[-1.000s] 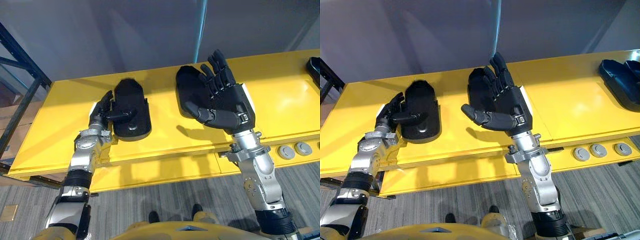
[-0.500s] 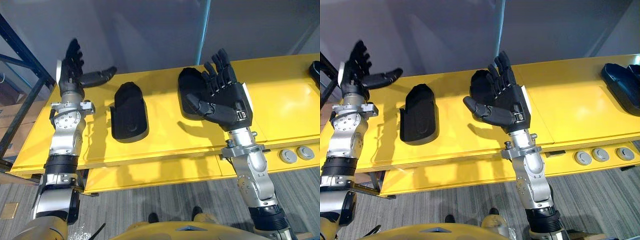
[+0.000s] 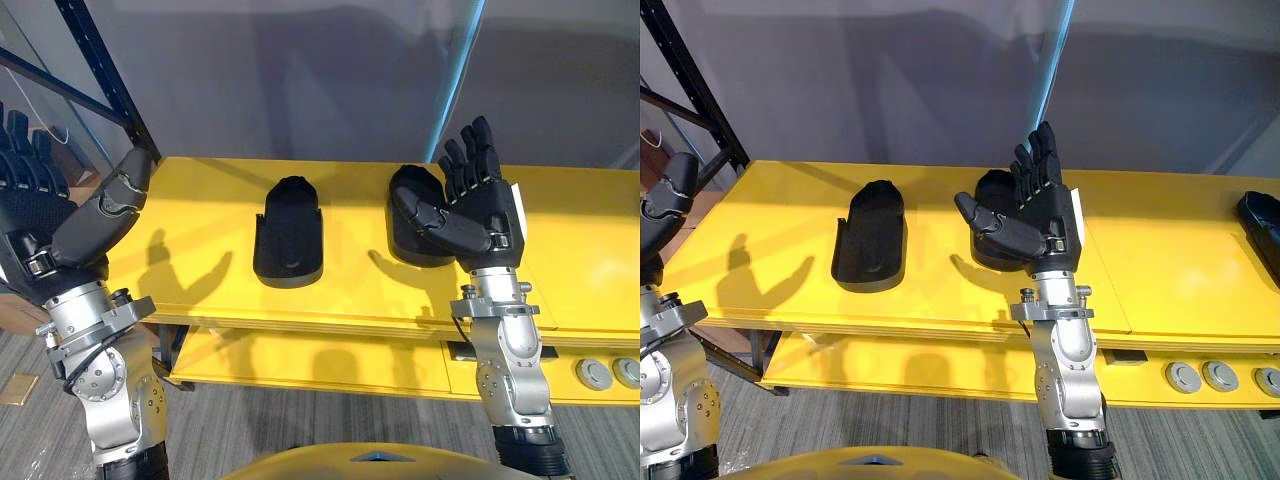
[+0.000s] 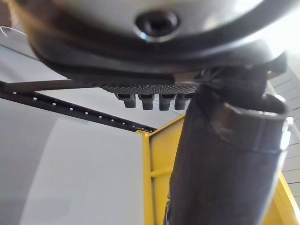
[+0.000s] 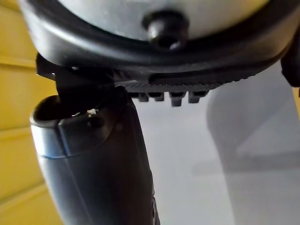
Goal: Walk over and take three plastic housings, then place them on the shelf
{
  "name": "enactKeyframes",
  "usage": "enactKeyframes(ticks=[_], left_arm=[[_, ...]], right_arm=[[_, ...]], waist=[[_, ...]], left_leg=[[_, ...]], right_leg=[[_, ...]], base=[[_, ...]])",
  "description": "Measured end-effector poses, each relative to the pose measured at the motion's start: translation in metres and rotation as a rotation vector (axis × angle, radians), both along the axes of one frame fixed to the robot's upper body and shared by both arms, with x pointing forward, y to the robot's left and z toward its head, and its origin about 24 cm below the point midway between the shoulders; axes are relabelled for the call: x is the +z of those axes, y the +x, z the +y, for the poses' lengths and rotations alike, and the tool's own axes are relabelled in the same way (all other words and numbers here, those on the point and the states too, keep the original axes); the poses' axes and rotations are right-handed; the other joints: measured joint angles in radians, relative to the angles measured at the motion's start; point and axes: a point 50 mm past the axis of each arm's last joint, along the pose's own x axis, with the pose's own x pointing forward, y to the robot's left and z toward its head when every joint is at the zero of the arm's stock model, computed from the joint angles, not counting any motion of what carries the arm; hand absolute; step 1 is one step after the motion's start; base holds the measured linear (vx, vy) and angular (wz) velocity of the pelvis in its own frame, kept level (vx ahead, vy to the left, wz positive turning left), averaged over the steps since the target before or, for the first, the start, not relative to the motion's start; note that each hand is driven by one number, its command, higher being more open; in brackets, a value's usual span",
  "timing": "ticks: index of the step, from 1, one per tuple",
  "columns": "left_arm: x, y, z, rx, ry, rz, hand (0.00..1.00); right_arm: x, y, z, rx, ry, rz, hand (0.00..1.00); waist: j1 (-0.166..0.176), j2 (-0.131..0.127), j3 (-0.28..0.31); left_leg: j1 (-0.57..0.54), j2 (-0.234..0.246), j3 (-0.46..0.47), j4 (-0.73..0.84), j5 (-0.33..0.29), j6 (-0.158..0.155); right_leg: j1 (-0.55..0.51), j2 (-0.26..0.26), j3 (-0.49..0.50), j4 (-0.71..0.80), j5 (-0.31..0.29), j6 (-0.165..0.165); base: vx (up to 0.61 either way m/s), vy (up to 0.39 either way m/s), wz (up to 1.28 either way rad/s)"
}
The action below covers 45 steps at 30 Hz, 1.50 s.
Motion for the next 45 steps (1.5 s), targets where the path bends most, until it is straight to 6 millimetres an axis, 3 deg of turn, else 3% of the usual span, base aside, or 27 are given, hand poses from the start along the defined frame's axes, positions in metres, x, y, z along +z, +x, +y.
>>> enactKeyframes(ticks=[7,12,17,22,26,32,40,45], left_arm=[[-0.023,-0.012,-0.003,-0.100,0.084,0.164,1.00],[-0.040,-0.014,-0.010,-0.287,0.175,0.322,1.00],[-0.050,-0.010,-0.026,-0.471,0.243,0.413,1.00],[-0.060,-0.011,-0.032,-0.558,0.244,0.499,1.00],[-0.081,-0.012,-0.039,-0.626,0.195,0.603,1.00],[-0.094,-0.022,-0.035,-0.567,0.142,0.691,1.00],[-0.094,-0.020,-0.040,-0.547,0.151,0.678,1.00],[-0.093,-0.020,-0.042,-0.524,0.142,0.660,1.00]], right_arm=[[-0.007,-0.010,-0.023,-0.101,-0.005,0.025,1.00],[-0.004,-0.022,-0.036,-0.173,-0.032,-0.013,1.00],[0.008,-0.026,-0.037,-0.192,-0.040,-0.086,1.00],[0.016,-0.027,-0.041,-0.362,-0.163,-0.132,1.00],[0.044,-0.030,-0.053,-0.590,-0.149,-0.324,1.00],[0.079,-0.051,-0.066,-0.740,-0.122,-0.572,1.00],[0.079,-0.052,-0.066,-0.749,-0.136,-0.578,1.00],[0.079,-0.052,-0.064,-0.741,-0.157,-0.577,1.00]], waist=[[0.002,0.013,0.024],[0.001,0.030,0.063],[0.000,0.024,0.069],[0.005,0.017,0.084],[0.002,0.044,0.125],[0.002,0.068,0.158],[0.000,0.094,0.237],[0.004,0.095,0.240]], left_leg=[[-0.003,-0.006,-0.011,0.003,0.002,0.002],[-0.008,-0.012,-0.012,-0.001,0.003,0.005],[-0.018,-0.011,-0.006,-0.001,-0.002,0.006],[-0.052,-0.010,0.013,0.042,-0.033,0.006],[-0.106,-0.010,0.020,0.148,-0.074,0.000],[-0.140,-0.010,0.018,0.162,-0.079,0.000],[-0.175,-0.015,0.016,0.206,-0.083,0.016],[-0.183,-0.018,0.029,0.206,-0.083,0.016]], right_leg=[[0.000,-0.007,-0.010,0.005,-0.001,0.001],[-0.026,-0.023,-0.009,0.056,-0.025,0.008],[-0.036,-0.022,-0.007,0.056,-0.025,0.008],[-0.058,-0.025,0.012,0.057,-0.025,0.009],[-0.072,-0.036,0.017,0.074,-0.025,0.009],[-0.097,-0.037,0.018,0.076,-0.025,0.009],[-0.161,-0.064,0.021,0.196,-0.079,0.011],[-0.192,-0.070,0.042,0.222,-0.087,0.007]], base=[[0.00,0.000,0.04],[-0.01,0.007,0.02],[0.02,0.004,-0.01],[0.02,0.015,-0.08],[0.01,0.032,0.02],[0.00,0.015,0.02],[-0.03,0.014,0.04],[-0.01,0.002,-0.07]])
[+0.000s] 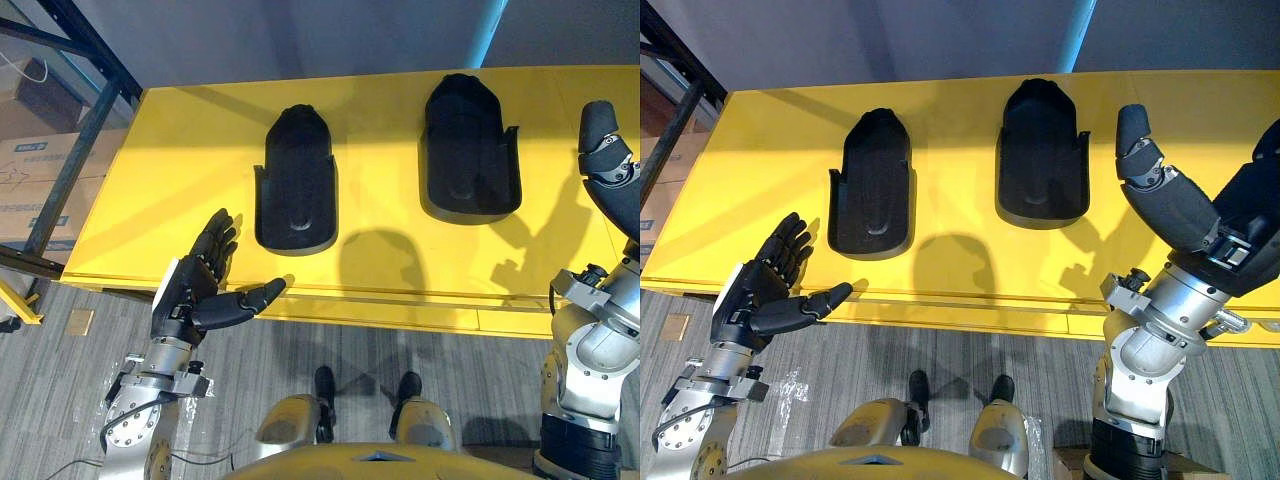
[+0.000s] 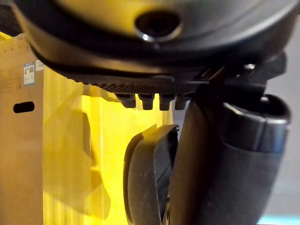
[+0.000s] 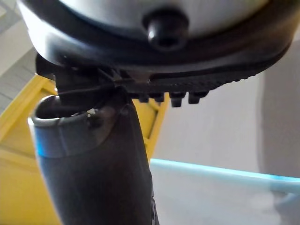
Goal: Walk over and take three plastic housings, then place them on the shelf
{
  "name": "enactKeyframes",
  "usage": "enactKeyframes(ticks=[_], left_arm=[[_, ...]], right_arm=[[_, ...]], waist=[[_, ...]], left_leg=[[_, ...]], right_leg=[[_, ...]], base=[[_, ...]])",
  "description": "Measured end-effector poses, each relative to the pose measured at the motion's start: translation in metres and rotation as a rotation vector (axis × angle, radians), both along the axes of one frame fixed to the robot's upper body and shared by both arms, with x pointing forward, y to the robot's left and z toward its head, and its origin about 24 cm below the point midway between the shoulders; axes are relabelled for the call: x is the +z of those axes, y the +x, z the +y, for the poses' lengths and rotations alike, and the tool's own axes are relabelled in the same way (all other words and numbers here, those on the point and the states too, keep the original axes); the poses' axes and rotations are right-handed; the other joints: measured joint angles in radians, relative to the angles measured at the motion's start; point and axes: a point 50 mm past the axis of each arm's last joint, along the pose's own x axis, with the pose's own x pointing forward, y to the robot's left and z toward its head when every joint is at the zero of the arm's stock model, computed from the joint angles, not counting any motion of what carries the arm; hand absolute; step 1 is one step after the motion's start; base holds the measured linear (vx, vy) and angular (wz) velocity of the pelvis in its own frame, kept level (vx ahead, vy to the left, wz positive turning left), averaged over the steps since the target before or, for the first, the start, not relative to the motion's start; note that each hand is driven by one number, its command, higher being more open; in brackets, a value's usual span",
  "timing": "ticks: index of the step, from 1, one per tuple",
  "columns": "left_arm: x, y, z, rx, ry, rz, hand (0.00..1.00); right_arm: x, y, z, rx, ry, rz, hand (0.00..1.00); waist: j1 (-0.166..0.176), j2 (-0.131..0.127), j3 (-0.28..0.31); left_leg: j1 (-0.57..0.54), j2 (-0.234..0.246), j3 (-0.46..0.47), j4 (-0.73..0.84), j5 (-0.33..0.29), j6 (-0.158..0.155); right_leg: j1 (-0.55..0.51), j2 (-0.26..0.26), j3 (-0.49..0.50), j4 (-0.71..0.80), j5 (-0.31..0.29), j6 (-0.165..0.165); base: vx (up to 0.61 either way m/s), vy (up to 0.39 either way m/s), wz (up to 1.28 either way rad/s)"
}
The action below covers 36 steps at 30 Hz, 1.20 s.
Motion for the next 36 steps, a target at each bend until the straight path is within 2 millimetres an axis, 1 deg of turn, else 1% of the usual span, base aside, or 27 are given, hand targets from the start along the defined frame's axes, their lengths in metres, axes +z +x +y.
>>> enactKeyframes(ticks=[4,6,8,9,15,18,25,27,34,36], left_arm=[[0.003,0.004,-0.003,0.029,0.038,-0.022,1.00],[0.007,0.010,-0.006,0.063,0.088,-0.061,1.00],[0.009,0.013,-0.007,0.085,0.100,-0.087,1.00],[0.007,0.017,-0.007,0.109,0.117,-0.096,1.00],[0.011,0.028,-0.008,0.149,0.147,-0.151,1.00],[0.010,0.032,-0.008,0.162,0.160,-0.161,1.00],[0.011,0.043,-0.007,0.157,0.194,-0.183,1.00],[0.014,0.046,-0.005,0.150,0.209,-0.200,1.00],[0.019,0.055,-0.001,0.134,0.252,-0.227,1.00],[0.019,0.058,0.000,0.133,0.255,-0.227,1.00]], right_arm=[[0.000,0.000,0.000,-0.002,0.004,0.000,1.00],[-0.001,-0.001,-0.001,-0.005,0.007,0.004,1.00],[-0.003,-0.001,-0.001,-0.008,0.009,0.010,1.00],[-0.003,-0.002,-0.001,-0.008,0.010,0.012,1.00],[-0.003,-0.003,0.001,0.001,0.006,-0.007,1.00],[-0.003,-0.002,0.003,0.014,0.007,-0.004,1.00],[-0.003,-0.001,0.004,0.018,0.008,-0.005,1.00],[-0.003,-0.001,0.004,0.019,0.007,-0.007,1.00],[-0.002,-0.001,0.002,0.028,0.015,-0.013,1.00],[-0.001,-0.001,0.001,0.024,0.013,-0.014,1.00]], waist=[[-0.007,0.002,0.013],[-0.008,0.001,0.025],[-0.011,0.000,0.031],[-0.014,0.000,0.043],[-0.027,-0.020,0.064],[-0.028,-0.020,0.065],[-0.030,-0.022,0.069],[-0.031,-0.023,0.080],[-0.035,-0.025,0.081],[-0.036,-0.026,0.081]], left_leg=[[-0.013,0.000,0.005,0.002,0.000,0.001],[-0.020,0.000,0.008,0.002,0.000,-0.001],[-0.025,0.000,0.008,0.002,0.000,-0.001],[-0.023,0.000,0.009,0.003,0.000,-0.001],[-0.027,0.003,0.024,0.020,-0.011,-0.002],[-0.027,0.004,0.035,0.028,-0.020,0.002],[-0.031,0.012,0.068,0.055,-0.045,0.007],[-0.036,0.014,0.074,0.070,-0.053,0.007],[-0.054,0.015,0.090,0.091,-0.055,0.006],[-0.054,0.015,0.093,0.093,-0.058,0.001]], right_leg=[[-0.020,-0.002,0.007,0.013,-0.001,-0.001],[-0.035,-0.004,0.014,0.029,-0.006,-0.002],[-0.040,-0.004,0.014,0.031,-0.006,-0.002],[-0.041,-0.005,0.016,0.038,-0.007,-0.004],[-0.046,-0.004,0.033,0.043,-0.007,-0.004],[-0.047,-0.003,0.042,0.043,-0.006,-0.002],[-0.053,-0.002,0.068,0.042,-0.002,0.004],[-0.055,-0.001,0.075,0.042,0.000,0.006],[-0.069,-0.002,0.087,0.042,0.005,0.012],[-0.069,-0.002,0.090,0.042,0.006,0.014]], base=[[-0.03,-0.002,-0.06],[-0.03,-0.010,-0.02],[0.00,0.000,0.00],[0.00,0.000,0.00],[0.00,0.000,-0.06],[0.00,0.010,-0.11],[0.01,0.016,-0.11],[0.00,0.013,-0.07],[0.00,0.010,-0.03],[0.00,0.000,0.00]])
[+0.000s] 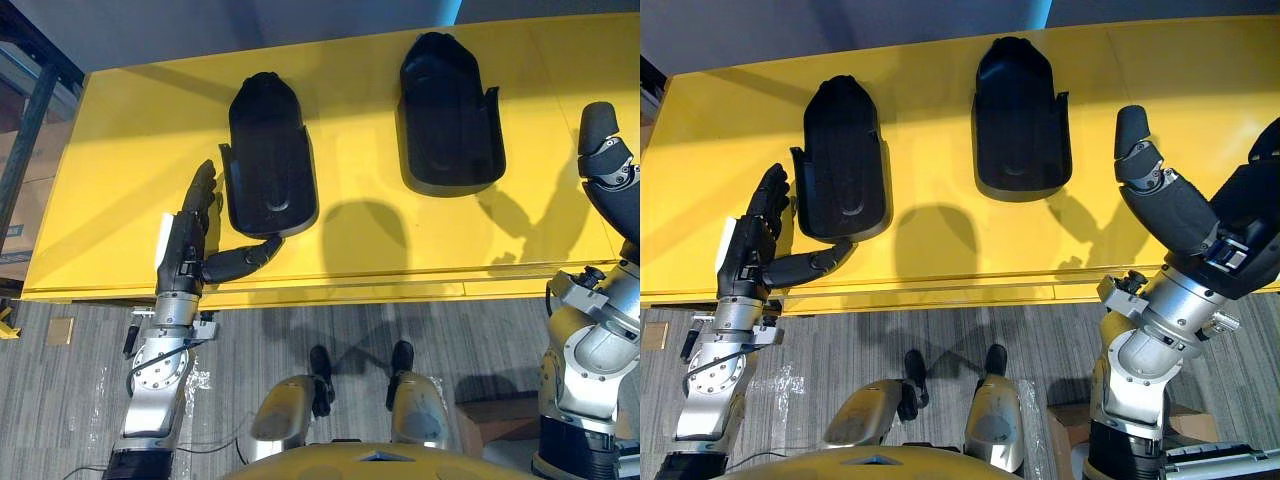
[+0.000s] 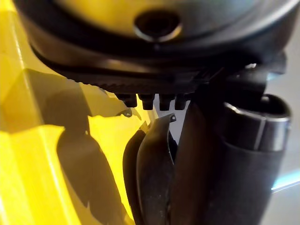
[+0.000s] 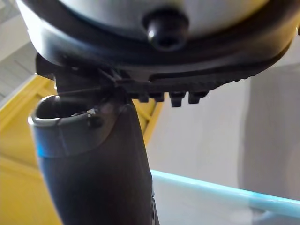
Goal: Walk over and take three plastic housings, then place them on the shelf
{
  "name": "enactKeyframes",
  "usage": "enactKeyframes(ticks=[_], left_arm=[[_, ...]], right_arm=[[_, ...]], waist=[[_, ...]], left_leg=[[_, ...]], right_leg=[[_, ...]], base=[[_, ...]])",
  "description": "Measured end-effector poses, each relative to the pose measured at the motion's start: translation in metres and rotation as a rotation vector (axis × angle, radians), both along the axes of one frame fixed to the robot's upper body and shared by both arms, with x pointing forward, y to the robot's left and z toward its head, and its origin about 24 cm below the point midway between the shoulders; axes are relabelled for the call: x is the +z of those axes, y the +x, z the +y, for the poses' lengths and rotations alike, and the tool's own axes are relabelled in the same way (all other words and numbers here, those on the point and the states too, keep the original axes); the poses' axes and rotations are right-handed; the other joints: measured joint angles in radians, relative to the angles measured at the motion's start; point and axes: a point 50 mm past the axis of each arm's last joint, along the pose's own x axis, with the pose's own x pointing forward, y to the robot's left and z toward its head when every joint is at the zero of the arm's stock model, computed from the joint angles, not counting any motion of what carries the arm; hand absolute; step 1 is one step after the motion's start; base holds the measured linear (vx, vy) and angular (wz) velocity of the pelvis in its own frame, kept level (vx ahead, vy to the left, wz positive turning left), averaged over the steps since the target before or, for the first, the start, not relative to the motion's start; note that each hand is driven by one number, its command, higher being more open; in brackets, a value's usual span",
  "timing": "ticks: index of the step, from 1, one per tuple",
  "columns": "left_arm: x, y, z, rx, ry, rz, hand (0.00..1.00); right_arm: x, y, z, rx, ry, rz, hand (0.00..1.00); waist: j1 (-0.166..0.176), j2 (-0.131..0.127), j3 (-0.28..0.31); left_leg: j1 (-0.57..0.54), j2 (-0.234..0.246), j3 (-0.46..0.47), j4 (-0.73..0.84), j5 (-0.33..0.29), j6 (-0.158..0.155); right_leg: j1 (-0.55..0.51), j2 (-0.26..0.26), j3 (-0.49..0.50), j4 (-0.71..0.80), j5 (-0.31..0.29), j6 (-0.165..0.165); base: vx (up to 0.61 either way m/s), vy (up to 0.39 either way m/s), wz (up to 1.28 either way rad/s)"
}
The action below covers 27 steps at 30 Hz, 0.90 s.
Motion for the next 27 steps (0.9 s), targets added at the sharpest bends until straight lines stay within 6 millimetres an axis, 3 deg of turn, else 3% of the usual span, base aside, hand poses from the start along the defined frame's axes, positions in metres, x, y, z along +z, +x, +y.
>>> enactKeyframes(ticks=[27], left_arm=[[0.002,0.025,0.009,0.046,0.058,0.015,1.00]], right_arm=[[0.004,-0.002,-0.007,0.025,-0.024,0.008,1.00]], waist=[[-0.047,0.020,0.011]], left_leg=[[0.032,-0.019,0.035,-0.028,0.021,0.014]], right_leg=[[-0.018,-0.013,0.047,0.027,0.002,0.005]], base=[[0.00,0.006,-0.04]])
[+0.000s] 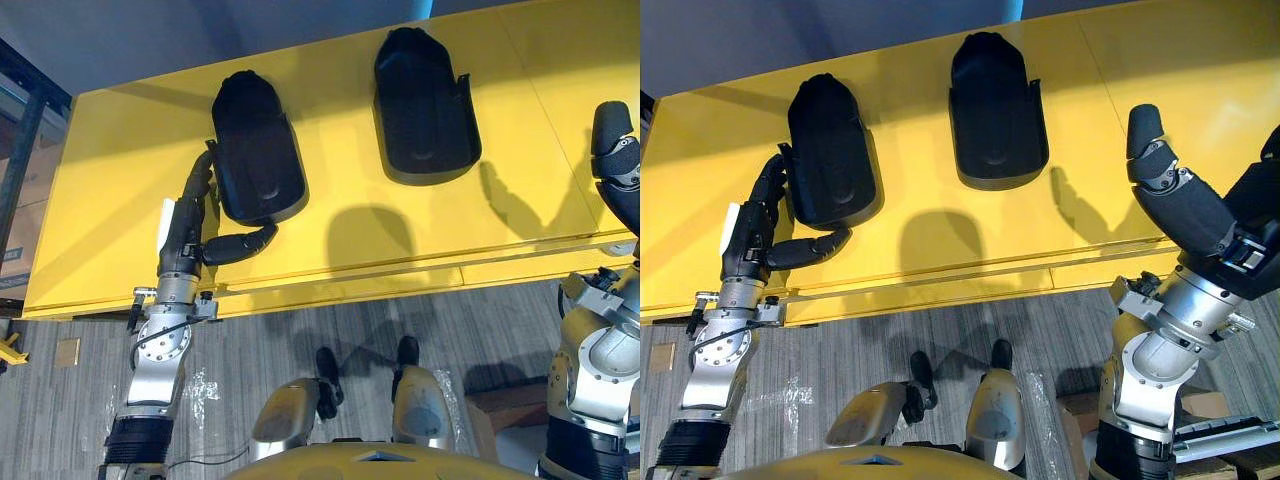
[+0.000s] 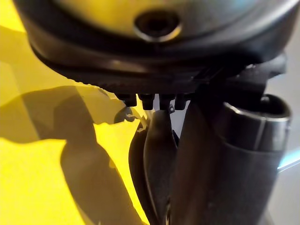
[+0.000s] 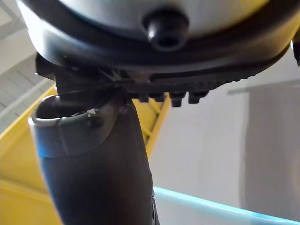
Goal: Walk over and take three plastic housings, then place them on the shelf
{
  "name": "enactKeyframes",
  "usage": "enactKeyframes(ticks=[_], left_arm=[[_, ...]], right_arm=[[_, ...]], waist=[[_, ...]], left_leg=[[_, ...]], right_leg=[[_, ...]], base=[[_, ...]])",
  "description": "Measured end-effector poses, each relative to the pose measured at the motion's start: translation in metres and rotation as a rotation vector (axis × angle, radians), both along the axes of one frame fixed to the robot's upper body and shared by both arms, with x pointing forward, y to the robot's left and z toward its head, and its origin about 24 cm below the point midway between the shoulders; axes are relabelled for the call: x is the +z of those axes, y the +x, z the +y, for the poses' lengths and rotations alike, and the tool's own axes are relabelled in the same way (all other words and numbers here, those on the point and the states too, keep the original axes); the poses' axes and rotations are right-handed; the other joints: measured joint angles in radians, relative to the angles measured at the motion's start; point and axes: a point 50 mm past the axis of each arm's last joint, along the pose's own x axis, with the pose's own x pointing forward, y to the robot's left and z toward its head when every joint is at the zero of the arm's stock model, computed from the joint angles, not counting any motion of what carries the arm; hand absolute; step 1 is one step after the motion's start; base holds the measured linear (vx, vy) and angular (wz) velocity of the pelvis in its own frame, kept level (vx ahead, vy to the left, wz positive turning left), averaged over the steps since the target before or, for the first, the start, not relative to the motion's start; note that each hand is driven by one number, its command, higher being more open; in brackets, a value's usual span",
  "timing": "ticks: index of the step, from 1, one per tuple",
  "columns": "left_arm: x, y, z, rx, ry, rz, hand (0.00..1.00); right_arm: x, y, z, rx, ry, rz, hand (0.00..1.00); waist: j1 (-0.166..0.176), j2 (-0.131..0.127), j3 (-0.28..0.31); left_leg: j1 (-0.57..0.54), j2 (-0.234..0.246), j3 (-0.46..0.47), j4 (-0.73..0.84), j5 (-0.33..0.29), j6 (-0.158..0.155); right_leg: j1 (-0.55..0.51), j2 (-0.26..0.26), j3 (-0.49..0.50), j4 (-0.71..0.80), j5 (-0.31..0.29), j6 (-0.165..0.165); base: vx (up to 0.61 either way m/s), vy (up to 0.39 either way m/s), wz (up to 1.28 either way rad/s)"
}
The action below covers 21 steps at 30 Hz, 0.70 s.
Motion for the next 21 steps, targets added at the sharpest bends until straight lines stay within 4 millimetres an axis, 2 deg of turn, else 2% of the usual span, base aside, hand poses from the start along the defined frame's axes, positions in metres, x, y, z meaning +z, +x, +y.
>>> enactKeyframes(ticks=[4,11,12,13,18,21], left_arm=[[0.000,0.001,0.002,0.002,0.010,0.004,1.00],[-0.001,0.002,0.005,0.006,0.017,0.022,1.00],[-0.003,0.002,0.005,0.002,0.019,0.038,1.00],[-0.004,0.002,0.005,-0.001,0.020,0.042,1.00],[-0.011,0.000,0.005,-0.025,0.030,0.083,1.00],[-0.012,-0.001,0.005,-0.029,0.031,0.092,1.00]], right_arm=[[0.000,0.000,-0.001,0.013,0.008,0.002,1.00],[-0.003,0.003,0.003,0.192,-0.020,0.052,1.00],[-0.008,0.010,0.011,0.298,-0.063,0.125,1.00],[-0.009,0.012,0.014,0.325,-0.084,0.154,1.00],[-0.027,0.029,0.051,0.594,-0.249,0.366,1.00],[-0.041,0.041,0.075,0.759,-0.321,0.486,1.00]], waist=[[-0.005,0.000,0.000],[-0.006,0.005,-0.003],[-0.006,0.005,-0.005],[-0.005,0.005,-0.005],[0.006,0.002,-0.071],[0.028,-0.010,-0.123]], left_leg=[[0.005,-0.002,0.003,-0.004,0.001,0.001],[0.037,-0.011,-0.006,-0.057,0.029,0.003],[0.061,-0.013,-0.009,-0.077,0.036,0.004],[0.069,-0.013,-0.010,-0.085,0.038,0.005],[0.108,-0.013,-0.035,-0.124,0.056,0.003],[0.144,-0.010,-0.052,-0.152,0.063,-0.003]], right_leg=[[0.000,-0.001,0.003,0.000,0.000,0.001],[0.015,-0.002,-0.002,-0.011,0.002,0.003],[0.037,-0.002,-0.007,-0.020,0.003,0.004],[0.044,-0.001,-0.009,-0.024,0.003,0.004],[0.098,0.006,-0.048,-0.073,0.010,0.008],[0.144,0.015,-0.067,-0.107,0.012,0.007]], base=[[0.01,0.002,-0.01],[0.01,-0.001,0.01],[0.00,0.000,0.00],[0.02,0.005,0.09],[0.08,0.004,0.14],[0.06,-0.002,0.12]])
